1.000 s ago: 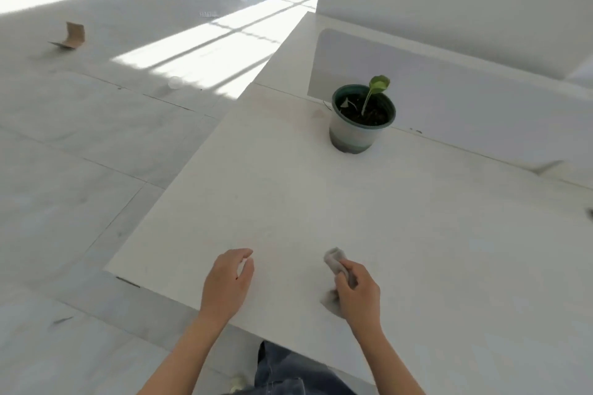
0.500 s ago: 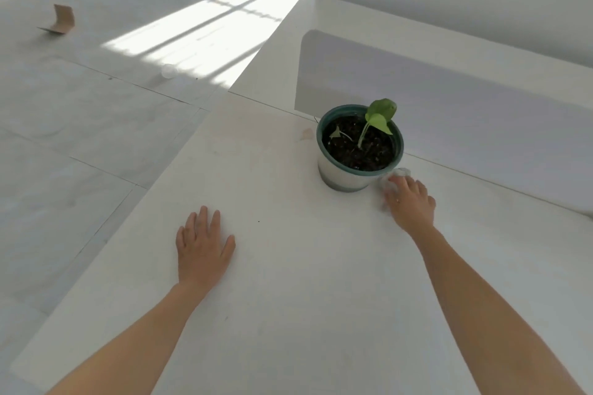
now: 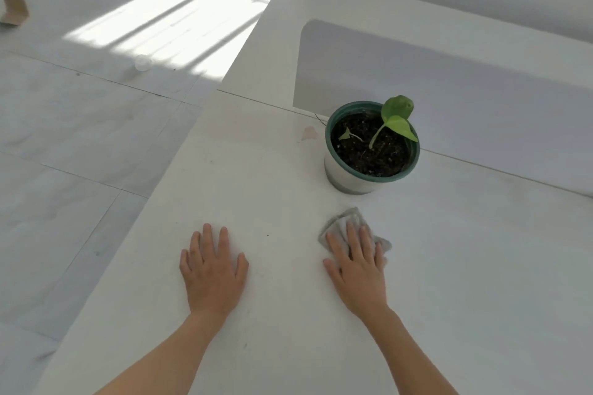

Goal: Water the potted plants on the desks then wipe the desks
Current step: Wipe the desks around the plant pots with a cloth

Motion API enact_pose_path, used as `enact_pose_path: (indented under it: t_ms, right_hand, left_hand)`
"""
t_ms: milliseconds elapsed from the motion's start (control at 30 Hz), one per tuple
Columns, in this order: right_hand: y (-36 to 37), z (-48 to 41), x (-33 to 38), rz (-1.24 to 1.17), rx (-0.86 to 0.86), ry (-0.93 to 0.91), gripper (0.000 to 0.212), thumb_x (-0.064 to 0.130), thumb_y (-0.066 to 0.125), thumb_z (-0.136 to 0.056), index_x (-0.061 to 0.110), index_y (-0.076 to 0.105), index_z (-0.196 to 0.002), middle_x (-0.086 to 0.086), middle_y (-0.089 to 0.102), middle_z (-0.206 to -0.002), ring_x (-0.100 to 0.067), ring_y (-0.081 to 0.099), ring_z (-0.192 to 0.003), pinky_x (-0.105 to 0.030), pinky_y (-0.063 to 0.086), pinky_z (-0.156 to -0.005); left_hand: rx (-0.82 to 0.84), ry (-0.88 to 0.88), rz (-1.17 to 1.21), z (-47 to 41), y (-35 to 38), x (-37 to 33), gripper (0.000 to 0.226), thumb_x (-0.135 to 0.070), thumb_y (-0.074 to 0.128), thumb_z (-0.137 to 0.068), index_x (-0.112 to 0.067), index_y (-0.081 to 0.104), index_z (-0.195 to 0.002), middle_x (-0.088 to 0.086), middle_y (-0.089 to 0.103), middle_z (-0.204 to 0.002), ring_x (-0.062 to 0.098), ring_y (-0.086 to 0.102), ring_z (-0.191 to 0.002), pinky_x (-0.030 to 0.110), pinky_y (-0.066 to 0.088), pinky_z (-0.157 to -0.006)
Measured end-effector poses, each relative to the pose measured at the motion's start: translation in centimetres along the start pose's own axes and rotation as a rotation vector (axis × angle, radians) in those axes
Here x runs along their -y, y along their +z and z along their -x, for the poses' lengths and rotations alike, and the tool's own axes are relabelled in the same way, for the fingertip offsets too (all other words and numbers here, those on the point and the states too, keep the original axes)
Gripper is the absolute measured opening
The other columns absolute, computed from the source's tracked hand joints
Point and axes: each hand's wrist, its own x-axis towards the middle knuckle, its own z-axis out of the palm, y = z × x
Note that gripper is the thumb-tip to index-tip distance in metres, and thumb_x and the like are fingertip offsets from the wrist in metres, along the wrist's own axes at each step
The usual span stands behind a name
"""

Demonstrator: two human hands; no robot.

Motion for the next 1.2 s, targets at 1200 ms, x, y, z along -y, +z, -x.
enact_pose_path:
  t_ms: [1200]
  right_hand:
    - [-2.5, -4.8, -4.4, -0.334, -0.363, 0.694, 0.044, 0.018, 0.037, -0.092, 0.025, 0.037, -0.136, -0.008, 0.02, -0.153, -0.029, 0.008, -0.141, -0.048, 0.007, -0.112]
  left_hand:
    - [0.152, -0.008, 0.047, -0.2, -0.7, -0.4, 0.062, -0.037, 0.033, -0.075, -0.002, 0.058, -0.119, 0.028, 0.054, -0.127, 0.047, 0.053, -0.114, 0.059, 0.038, -0.093]
